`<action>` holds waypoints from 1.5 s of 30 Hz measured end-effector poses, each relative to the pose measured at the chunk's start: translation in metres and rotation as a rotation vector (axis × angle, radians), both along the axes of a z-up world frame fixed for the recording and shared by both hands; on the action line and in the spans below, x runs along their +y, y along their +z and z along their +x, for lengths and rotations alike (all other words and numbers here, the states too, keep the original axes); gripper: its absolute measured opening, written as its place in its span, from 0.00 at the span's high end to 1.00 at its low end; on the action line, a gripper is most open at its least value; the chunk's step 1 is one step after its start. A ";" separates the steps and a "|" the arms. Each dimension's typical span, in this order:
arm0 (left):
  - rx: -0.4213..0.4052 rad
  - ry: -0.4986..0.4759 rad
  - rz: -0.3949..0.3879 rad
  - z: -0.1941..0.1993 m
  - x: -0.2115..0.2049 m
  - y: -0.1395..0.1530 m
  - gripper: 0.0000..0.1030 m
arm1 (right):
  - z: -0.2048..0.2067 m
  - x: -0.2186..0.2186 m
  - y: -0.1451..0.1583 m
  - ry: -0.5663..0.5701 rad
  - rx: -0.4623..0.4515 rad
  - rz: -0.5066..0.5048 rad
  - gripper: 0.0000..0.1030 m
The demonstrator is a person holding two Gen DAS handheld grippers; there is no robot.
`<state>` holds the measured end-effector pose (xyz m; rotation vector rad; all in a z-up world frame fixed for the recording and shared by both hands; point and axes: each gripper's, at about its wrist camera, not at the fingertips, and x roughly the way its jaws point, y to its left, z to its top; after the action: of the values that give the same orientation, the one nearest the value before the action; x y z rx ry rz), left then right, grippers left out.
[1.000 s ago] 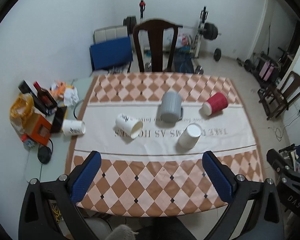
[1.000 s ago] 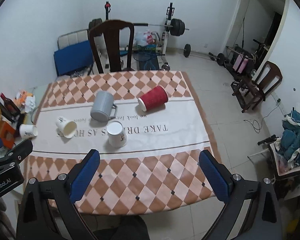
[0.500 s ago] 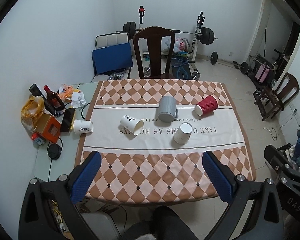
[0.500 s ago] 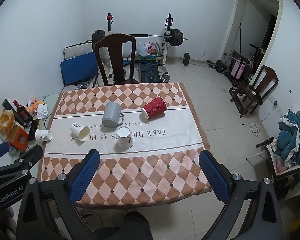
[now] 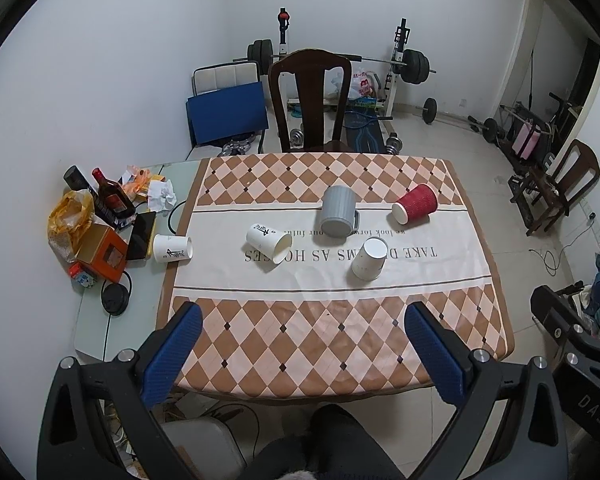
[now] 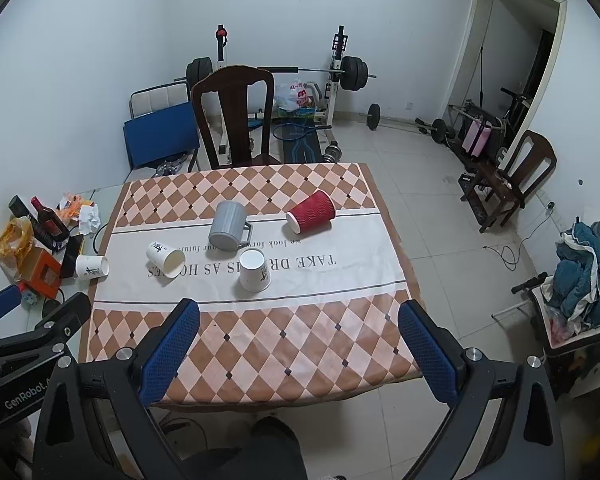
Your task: Flip cup upside down
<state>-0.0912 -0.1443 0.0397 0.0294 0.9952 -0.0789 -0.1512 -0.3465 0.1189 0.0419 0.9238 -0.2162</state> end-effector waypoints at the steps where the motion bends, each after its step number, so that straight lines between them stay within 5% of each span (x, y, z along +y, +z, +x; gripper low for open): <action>1: -0.001 -0.001 0.002 0.000 0.000 0.000 0.00 | 0.002 0.000 -0.002 0.002 -0.002 -0.003 0.02; 45: 0.015 -0.005 0.011 -0.007 0.007 -0.009 0.00 | 0.003 -0.005 -0.005 -0.007 0.032 -0.009 0.02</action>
<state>-0.0985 -0.1375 0.0312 0.0419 1.0103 -0.0781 -0.1483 -0.3516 0.1135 0.0334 0.9550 -0.2279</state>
